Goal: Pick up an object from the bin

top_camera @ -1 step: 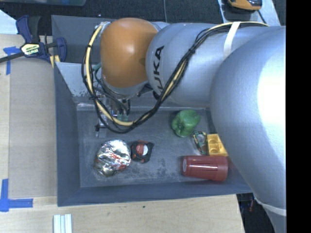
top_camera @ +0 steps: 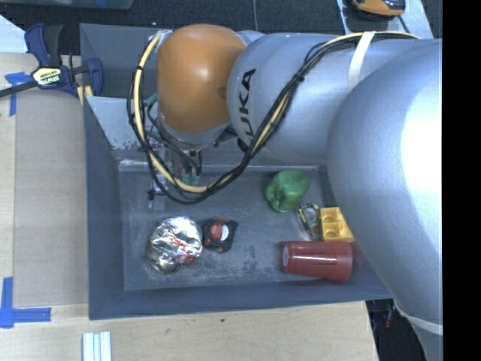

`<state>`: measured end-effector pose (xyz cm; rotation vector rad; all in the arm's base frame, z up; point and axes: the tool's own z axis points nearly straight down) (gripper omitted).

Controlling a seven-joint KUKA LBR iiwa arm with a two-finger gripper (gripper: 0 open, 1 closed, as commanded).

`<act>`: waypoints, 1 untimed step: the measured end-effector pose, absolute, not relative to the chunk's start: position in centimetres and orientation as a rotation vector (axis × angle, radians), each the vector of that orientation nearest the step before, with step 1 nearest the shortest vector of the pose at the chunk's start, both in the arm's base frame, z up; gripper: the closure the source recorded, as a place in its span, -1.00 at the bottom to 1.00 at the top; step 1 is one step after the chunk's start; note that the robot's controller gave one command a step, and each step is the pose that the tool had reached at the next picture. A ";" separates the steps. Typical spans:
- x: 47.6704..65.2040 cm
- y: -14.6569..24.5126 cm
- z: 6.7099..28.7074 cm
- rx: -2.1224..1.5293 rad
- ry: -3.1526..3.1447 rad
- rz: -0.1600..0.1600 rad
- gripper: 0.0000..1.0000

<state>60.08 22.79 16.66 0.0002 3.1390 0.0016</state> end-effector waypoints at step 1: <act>55.0 20.1 10.1 -0.313 3.121 0.002 -1.00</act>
Offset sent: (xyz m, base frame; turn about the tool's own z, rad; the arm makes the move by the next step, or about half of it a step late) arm -0.0853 -0.0391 -0.0417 -0.3788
